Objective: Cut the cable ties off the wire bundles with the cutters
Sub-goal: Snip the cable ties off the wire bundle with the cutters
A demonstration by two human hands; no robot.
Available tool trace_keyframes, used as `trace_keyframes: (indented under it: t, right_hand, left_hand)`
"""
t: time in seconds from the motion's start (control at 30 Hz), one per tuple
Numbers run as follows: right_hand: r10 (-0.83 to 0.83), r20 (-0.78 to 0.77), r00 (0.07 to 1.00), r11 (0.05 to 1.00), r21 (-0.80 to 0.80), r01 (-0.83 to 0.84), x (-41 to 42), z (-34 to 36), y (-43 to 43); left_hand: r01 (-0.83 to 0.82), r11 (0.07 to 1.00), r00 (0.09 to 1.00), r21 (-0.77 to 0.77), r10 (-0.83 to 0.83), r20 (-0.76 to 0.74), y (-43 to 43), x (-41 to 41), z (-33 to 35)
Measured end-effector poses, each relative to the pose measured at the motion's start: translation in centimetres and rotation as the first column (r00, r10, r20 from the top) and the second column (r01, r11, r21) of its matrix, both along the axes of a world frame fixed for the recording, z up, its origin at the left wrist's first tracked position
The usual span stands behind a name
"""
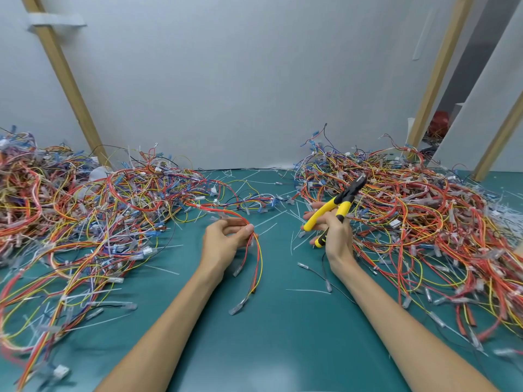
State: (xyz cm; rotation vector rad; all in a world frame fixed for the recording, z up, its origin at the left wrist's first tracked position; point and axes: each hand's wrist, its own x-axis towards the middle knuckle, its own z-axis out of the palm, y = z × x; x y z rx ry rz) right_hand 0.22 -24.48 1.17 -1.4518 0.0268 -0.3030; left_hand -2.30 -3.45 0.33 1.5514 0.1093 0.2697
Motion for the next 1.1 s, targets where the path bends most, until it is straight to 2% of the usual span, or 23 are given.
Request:
trace_keyframes:
  t: [0.17, 0.37, 0.63, 0.77, 0.87, 1.1]
  right_hand:
    - [0.108, -0.055, 0.993, 0.983, 0.153, -0.098, -0.1, 0.1, -0.1]
    - [0.183, -0.099, 0.978, 0.982, 0.061, -0.178, 0.1, 0.1, -0.2]
    - [0.228, -0.098, 0.969, 0.973, 0.047, -0.224, -0.2, 0.4, 0.2]
    - [0.244, -0.118, 0.963, 0.969, -0.003, -0.246, 0.0, 0.0, 0.2]
    - [0.255, -0.114, 0.960, 0.966, -0.023, -0.259, 0.3, -0.4, 0.2]
    - [0.279, -0.108, 0.954, 0.956, -0.056, -0.286, 0.9, -1.0, 0.1]
  left_hand:
    - [0.024, 0.999, 1.000, -0.023, -0.024, -0.004, -0.1, 0.0, 0.2]
    - [0.055, 0.998, 0.998, -0.004, -0.055, -0.016, -0.1, 0.0, 0.4]
    - [0.031, 0.999, 0.999, 0.020, -0.031, -0.018, -0.1, 0.0, 0.3]
    - [-0.052, 0.988, 0.998, 0.145, 0.047, 0.038, -0.4, 0.1, 0.2]
    - [-0.062, 0.968, 0.996, 0.243, 0.045, 0.078, -0.9, 0.1, -0.1]
    - [-0.032, 0.973, 0.998, 0.230, 0.019, 0.057, -0.7, 0.4, -0.2]
